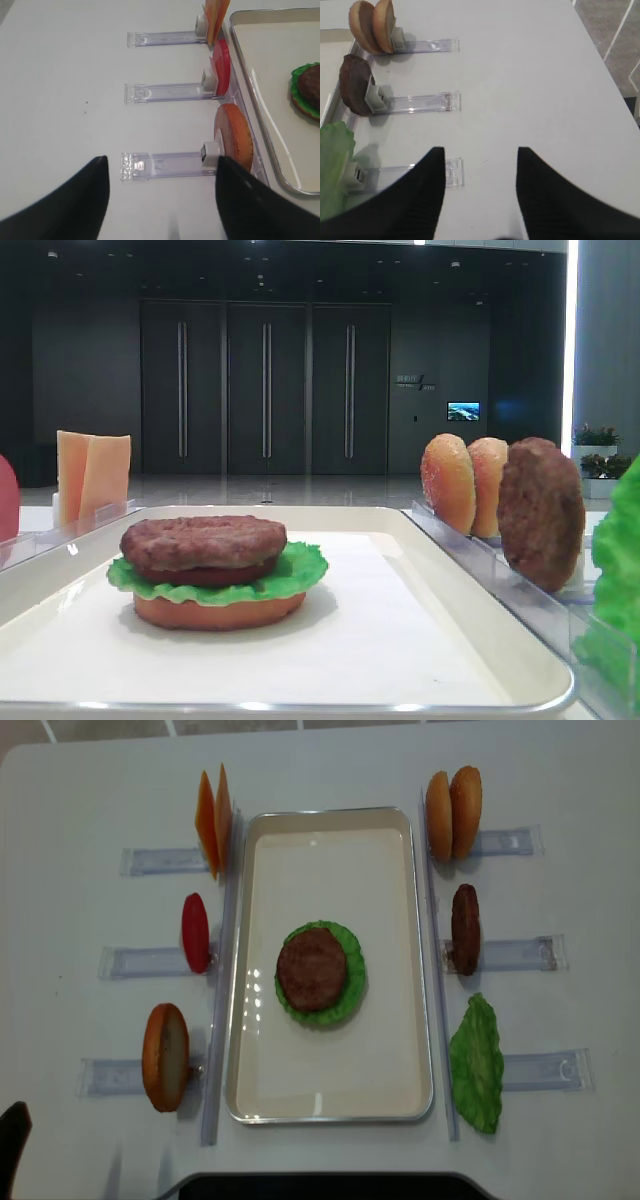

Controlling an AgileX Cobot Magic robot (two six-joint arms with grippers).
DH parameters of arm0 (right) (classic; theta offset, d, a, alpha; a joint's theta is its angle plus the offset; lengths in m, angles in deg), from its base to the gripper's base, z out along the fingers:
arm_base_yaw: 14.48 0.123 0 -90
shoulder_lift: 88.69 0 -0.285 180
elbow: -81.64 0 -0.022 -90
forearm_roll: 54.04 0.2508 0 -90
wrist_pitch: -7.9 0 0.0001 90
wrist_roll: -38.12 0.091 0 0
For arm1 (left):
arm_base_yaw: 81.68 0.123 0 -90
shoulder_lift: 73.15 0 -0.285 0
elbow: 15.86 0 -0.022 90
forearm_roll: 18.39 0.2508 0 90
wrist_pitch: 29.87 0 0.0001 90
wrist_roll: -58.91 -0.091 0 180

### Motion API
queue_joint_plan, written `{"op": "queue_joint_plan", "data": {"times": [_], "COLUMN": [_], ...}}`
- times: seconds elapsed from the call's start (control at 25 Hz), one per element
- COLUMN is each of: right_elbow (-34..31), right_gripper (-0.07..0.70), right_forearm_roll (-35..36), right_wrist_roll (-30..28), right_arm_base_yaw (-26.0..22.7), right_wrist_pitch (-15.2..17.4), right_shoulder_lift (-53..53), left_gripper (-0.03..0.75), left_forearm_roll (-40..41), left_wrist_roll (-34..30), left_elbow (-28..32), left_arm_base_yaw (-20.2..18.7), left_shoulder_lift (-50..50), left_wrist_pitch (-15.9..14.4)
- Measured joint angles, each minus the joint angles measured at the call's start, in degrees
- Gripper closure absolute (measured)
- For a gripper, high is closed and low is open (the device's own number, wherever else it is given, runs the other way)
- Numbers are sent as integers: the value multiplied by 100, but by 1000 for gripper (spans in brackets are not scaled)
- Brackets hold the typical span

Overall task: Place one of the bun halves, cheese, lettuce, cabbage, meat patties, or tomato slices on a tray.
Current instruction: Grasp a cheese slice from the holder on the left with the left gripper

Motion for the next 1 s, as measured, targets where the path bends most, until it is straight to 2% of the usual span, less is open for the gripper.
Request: {"op": "queue_joint_plan", "data": {"times": [0.32,1.0], "right_elbow": [0,0], "right_gripper": [314,314], "right_forearm_roll": [0,0], "right_wrist_roll": [0,0], "right_arm_base_yaw": [0,0], "right_wrist_pitch": [0,0], "right_shoulder_lift": [0,0], "left_gripper": [260,263], "left_forearm_roll": [-3,-3], "left_wrist_roll": [0,0], "left_elbow": [0,0], "left_arm_base_yaw": [0,0], "left_shoulder_lift": [0,0], "left_wrist_pitch": [0,0]}}
